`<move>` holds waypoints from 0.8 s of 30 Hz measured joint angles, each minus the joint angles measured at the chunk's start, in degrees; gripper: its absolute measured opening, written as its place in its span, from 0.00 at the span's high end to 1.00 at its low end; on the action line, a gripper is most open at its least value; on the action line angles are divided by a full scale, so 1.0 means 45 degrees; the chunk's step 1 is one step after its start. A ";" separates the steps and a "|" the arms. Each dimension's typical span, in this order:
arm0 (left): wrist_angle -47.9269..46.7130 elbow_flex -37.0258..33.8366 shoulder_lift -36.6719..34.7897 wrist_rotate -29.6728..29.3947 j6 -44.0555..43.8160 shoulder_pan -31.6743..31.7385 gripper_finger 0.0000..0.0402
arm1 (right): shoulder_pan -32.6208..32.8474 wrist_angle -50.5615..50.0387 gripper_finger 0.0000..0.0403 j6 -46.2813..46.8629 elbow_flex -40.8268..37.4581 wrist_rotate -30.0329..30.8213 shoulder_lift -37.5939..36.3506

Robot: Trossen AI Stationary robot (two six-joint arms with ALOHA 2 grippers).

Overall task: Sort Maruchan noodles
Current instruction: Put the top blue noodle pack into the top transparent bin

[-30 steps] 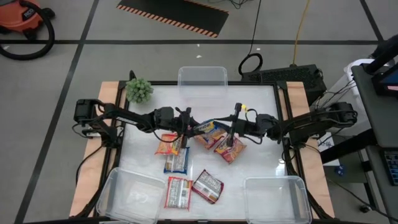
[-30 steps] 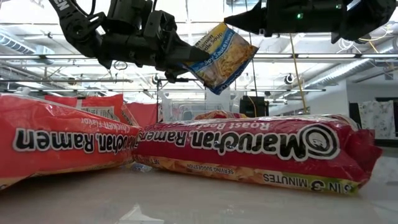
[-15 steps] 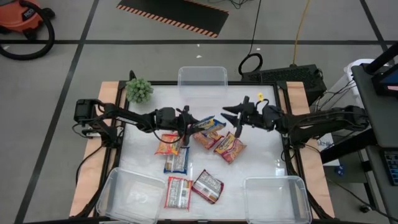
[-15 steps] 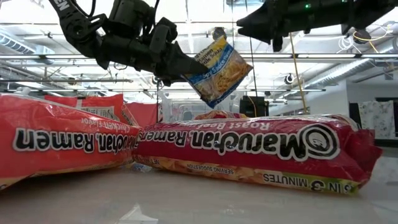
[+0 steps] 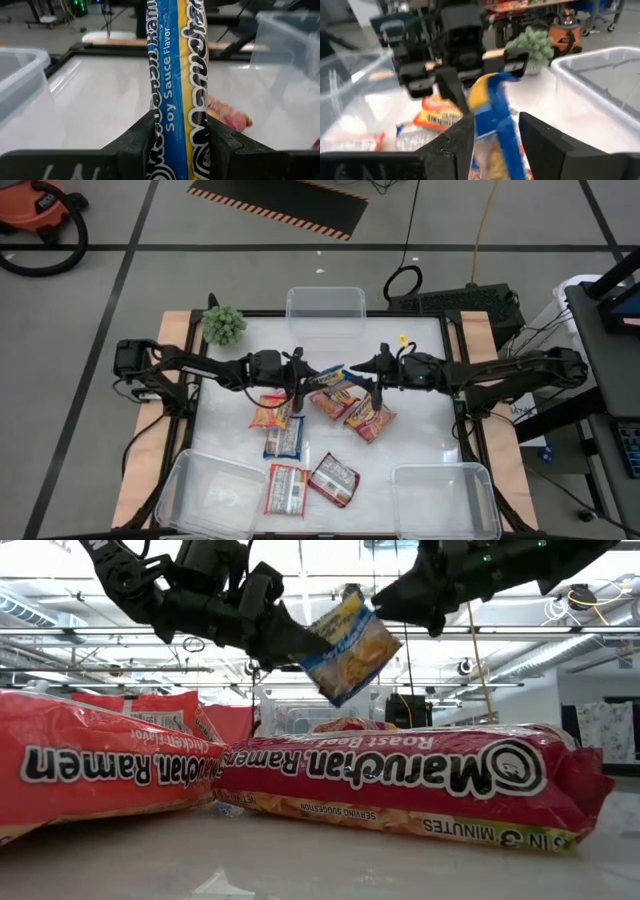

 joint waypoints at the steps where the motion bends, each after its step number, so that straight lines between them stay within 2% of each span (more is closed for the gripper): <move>1: -0.0423 -0.0035 -0.0102 -0.0007 0.0072 0.0002 0.70 | 0.0086 0.0019 0.61 -0.0118 -0.0005 -0.0004 0.0107; 9: -0.0853 -0.0049 -0.0172 0.0002 0.0437 0.0000 0.70 | 0.0211 0.0992 0.53 -0.0504 0.0041 -0.0020 0.1231; 18: -0.1059 -0.0044 -0.0172 0.0006 0.0571 0.0000 0.70 | 0.0211 0.0991 0.53 -0.1449 0.0893 -0.0028 0.2788; 24: -0.1468 -0.0044 -0.0167 0.0036 0.0580 -0.0034 0.70 | 0.0192 0.0828 0.53 -0.1802 0.1005 -0.0301 0.3193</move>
